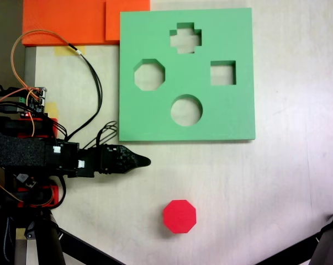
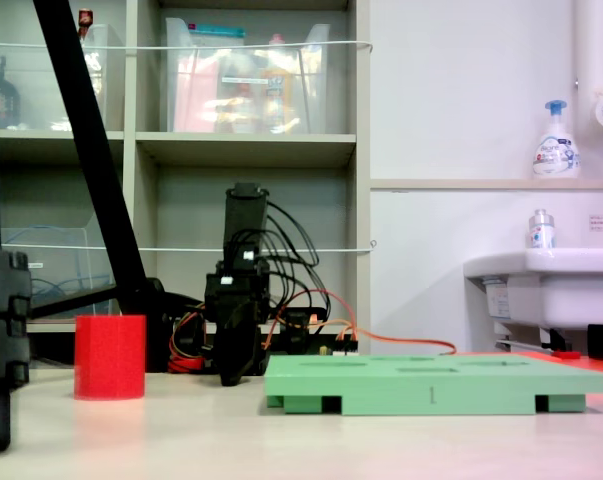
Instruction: Put the octagonal pillar block into the corresponding hole
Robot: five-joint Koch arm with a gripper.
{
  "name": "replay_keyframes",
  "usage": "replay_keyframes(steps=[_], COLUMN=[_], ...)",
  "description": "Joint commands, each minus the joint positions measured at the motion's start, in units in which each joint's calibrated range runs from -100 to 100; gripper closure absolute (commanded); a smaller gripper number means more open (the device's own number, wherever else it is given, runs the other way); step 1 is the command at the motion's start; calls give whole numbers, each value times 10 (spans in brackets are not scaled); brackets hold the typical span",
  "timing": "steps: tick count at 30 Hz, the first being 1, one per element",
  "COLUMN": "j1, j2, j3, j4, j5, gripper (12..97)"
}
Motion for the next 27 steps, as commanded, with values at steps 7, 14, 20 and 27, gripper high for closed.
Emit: replay_keyframes(steps=[7, 14, 20, 27], j1=[-5, -5, -3, -3], j2=[-4, -4, -4, -4], j3=[-13, -13, -13, -13], j4=[-44, -45, -45, -45], j5=[1, 1, 1, 1], gripper=[583, 583, 603, 603])
